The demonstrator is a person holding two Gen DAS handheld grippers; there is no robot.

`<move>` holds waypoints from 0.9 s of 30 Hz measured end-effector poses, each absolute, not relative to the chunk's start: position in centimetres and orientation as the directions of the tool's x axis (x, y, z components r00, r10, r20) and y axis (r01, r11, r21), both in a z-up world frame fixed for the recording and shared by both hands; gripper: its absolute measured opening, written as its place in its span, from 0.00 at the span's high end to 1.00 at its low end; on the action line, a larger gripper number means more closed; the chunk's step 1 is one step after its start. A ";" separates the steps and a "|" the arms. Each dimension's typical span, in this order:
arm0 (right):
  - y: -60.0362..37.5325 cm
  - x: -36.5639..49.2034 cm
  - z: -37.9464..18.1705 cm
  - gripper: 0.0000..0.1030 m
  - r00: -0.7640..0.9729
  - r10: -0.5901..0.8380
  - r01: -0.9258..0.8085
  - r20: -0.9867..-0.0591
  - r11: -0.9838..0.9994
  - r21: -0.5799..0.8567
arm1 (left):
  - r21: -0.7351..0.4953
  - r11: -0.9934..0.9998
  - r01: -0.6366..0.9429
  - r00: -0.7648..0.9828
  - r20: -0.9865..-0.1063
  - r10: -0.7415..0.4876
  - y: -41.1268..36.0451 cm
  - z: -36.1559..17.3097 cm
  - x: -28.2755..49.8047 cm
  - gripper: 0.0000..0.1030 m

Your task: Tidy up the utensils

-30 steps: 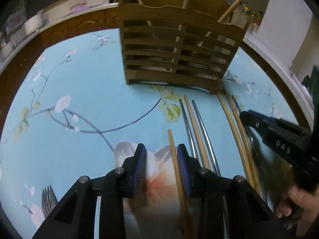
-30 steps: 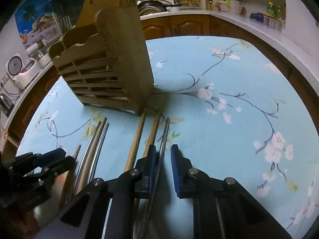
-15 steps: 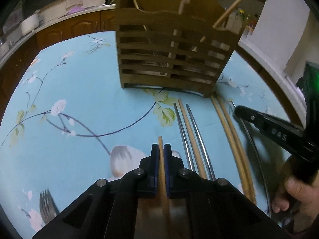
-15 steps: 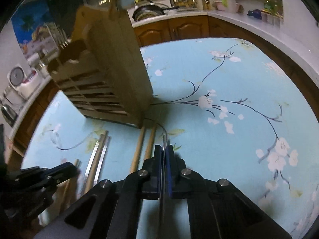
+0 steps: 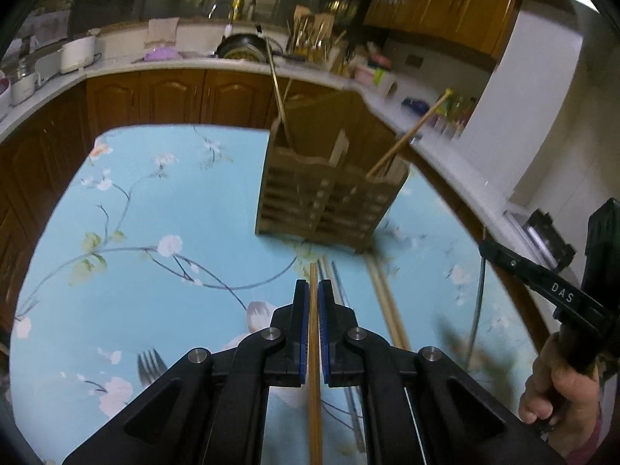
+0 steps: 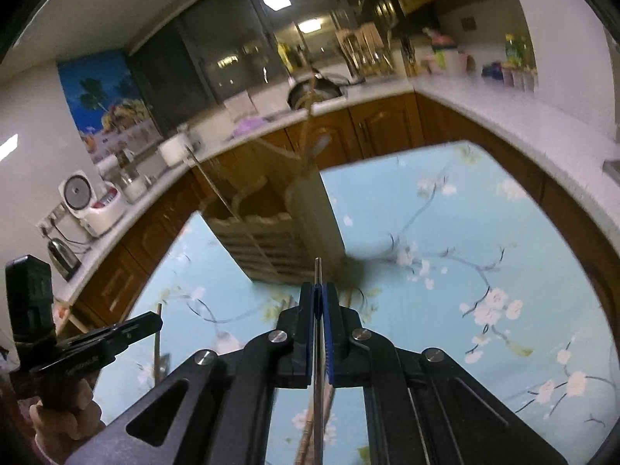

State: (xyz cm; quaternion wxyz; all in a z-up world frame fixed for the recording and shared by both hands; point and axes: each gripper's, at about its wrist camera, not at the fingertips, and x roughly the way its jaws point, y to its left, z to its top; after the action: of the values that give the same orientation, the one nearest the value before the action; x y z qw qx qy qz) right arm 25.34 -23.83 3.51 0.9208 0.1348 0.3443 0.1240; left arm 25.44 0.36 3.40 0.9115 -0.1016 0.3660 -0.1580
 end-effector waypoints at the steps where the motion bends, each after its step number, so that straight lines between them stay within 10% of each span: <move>1: -23.8 25.0 4.2 0.96 0.741 0.324 -0.141 -0.588 0.931 0.335 | -0.301 0.929 0.216 0.690 -0.626 -0.364 0.6 3.9 25.0 0.97; 27: -24.0 23.1 10.5 0.96 0.827 0.336 -0.194 -0.450 0.923 0.333 | -0.287 0.929 0.234 0.786 -0.507 -0.354 3.9 9.3 20.3 0.97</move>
State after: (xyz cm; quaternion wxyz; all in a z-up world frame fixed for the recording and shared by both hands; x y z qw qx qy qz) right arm 23.13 -24.00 10.47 0.9459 0.1376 0.2585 0.1400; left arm 20.28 3.92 9.30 0.9391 -0.1047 0.2875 -0.1564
